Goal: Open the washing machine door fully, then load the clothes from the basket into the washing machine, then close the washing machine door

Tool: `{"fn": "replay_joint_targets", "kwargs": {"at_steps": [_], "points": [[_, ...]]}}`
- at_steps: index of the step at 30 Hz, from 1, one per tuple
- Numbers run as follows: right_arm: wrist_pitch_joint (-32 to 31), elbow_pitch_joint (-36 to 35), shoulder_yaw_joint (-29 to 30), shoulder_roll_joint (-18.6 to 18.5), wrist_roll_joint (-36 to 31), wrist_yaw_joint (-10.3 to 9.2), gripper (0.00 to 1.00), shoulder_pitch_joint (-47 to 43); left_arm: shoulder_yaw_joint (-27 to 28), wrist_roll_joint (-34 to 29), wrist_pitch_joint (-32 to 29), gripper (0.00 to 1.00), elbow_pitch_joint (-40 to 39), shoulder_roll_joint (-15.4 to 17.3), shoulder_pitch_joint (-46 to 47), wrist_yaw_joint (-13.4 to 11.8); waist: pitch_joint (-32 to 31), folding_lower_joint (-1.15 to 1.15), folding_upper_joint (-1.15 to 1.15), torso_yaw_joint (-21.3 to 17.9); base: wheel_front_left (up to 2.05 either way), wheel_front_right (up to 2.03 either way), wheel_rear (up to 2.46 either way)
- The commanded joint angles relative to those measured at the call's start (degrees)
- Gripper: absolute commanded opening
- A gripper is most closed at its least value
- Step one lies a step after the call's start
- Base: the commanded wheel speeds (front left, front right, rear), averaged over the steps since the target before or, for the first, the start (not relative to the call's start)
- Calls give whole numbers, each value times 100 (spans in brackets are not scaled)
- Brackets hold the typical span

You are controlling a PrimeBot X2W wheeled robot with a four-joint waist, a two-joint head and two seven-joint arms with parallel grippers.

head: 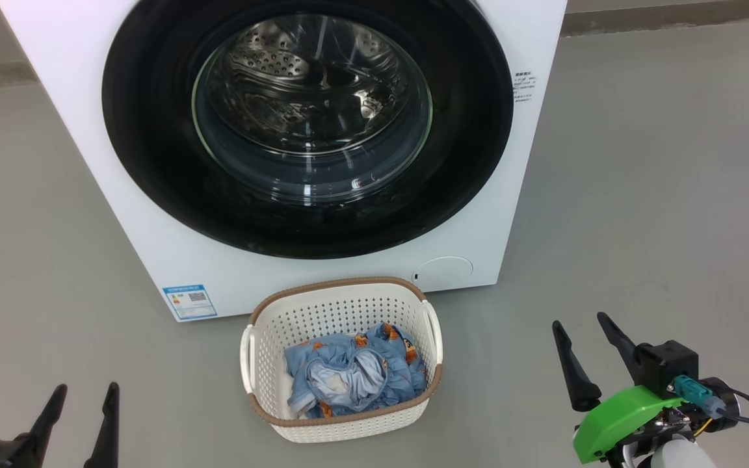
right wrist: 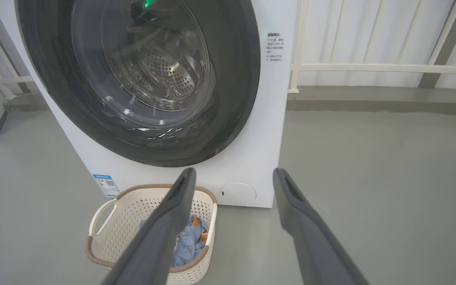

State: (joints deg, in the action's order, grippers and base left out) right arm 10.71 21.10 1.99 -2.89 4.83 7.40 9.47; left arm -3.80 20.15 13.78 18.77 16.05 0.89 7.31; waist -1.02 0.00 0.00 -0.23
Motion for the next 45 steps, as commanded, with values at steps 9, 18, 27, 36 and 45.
{"fn": "replay_joint_targets", "kwargs": {"at_steps": [9,18,27,36,45], "points": [[-9,-106,-180,1,-251,9,100,225,258,-124,122,100,66,208,198,18,2,0,0,25,0,0,0],[-9,-107,-168,1,-220,9,100,218,412,19,122,100,371,126,266,18,-3,0,0,43,0,0,0],[9,-106,-134,1,-203,9,100,217,517,35,122,100,428,68,313,18,2,0,0,42,0,0,0],[31,-101,-82,2,-173,9,100,221,590,23,122,100,353,21,304,18,6,0,0,46,0,0,0],[41,-95,-74,2,-179,9,100,228,530,32,122,100,272,60,294,18,11,0,0,44,0,0,0]]}}
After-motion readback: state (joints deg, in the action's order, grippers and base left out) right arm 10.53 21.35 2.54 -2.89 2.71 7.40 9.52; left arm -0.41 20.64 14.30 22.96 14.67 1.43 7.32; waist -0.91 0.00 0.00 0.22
